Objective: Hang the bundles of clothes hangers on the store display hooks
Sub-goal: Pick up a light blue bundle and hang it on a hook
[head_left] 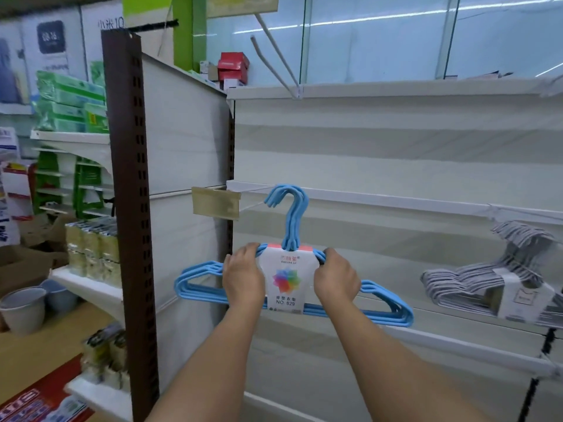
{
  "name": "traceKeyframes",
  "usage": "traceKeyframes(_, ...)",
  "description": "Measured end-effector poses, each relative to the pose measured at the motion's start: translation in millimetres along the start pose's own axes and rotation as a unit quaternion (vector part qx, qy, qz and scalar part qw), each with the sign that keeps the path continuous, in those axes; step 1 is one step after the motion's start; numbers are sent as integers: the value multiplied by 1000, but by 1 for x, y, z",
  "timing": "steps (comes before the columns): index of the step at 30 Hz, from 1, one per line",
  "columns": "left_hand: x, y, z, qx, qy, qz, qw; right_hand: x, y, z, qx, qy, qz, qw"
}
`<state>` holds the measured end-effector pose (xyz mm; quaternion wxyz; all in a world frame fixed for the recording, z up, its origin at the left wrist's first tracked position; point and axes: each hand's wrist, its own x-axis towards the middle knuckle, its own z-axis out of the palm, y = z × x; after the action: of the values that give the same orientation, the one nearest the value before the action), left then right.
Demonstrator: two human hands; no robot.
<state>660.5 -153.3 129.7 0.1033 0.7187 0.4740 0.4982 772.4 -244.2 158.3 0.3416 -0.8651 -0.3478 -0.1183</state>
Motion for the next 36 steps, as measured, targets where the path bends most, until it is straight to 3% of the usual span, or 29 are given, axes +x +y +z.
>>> traceKeyframes(15,50,-60,11,9,12,34,999,8,-49,72,88,1,44,995)
traceKeyframes(21,58,-66,12,10,-12,48,999,12,-53,83,65,-7,22,998)
traceKeyframes(27,58,-89,21,9,-10,5,1000,16,-59,99,-3,-29,-56,998)
traceKeyframes(36,72,-85,30,11,-130,50,990,28,-50,95,-85,-20,-17,996)
